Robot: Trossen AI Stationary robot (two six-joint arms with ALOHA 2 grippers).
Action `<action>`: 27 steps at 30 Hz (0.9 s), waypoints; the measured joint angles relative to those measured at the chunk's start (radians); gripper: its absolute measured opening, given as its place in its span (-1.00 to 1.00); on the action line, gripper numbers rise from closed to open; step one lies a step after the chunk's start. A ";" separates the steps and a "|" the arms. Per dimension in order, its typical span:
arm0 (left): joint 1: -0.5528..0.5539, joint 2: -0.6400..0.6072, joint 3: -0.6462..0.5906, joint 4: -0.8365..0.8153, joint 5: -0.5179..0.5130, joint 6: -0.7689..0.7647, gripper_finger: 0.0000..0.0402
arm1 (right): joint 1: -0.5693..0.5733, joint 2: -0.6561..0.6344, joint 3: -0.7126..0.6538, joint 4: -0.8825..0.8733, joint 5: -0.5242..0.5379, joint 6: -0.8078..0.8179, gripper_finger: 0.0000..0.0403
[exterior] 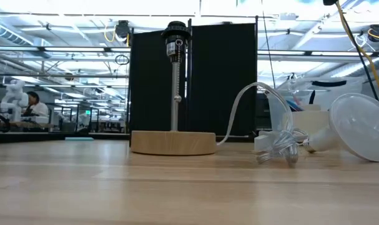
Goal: Screw lightbulb
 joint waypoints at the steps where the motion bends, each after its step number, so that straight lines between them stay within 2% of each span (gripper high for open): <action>1: 0.000 0.000 0.000 0.000 0.000 0.000 -1.00 | 0.000 0.000 0.000 0.000 0.000 0.000 -1.00; 8: 0.000 0.000 0.000 0.050 0.000 0.001 -1.00 | 0.000 0.000 0.000 0.000 0.000 0.000 -1.00; 10: 0.000 0.000 -0.002 0.070 0.000 0.054 -1.00 | 0.000 0.000 0.000 0.000 0.000 0.000 -1.00; 18: 0.000 0.042 -0.073 0.112 -0.001 0.103 -1.00 | 0.000 0.000 0.000 0.000 0.000 0.000 -1.00; 22: 0.000 0.052 -0.147 0.152 0.033 0.036 -1.00 | 0.000 0.000 0.000 0.000 0.000 0.000 -1.00; 27: 0.000 0.032 -0.294 0.311 0.059 -0.017 -1.00 | 0.000 0.000 0.000 0.007 0.002 0.000 -1.00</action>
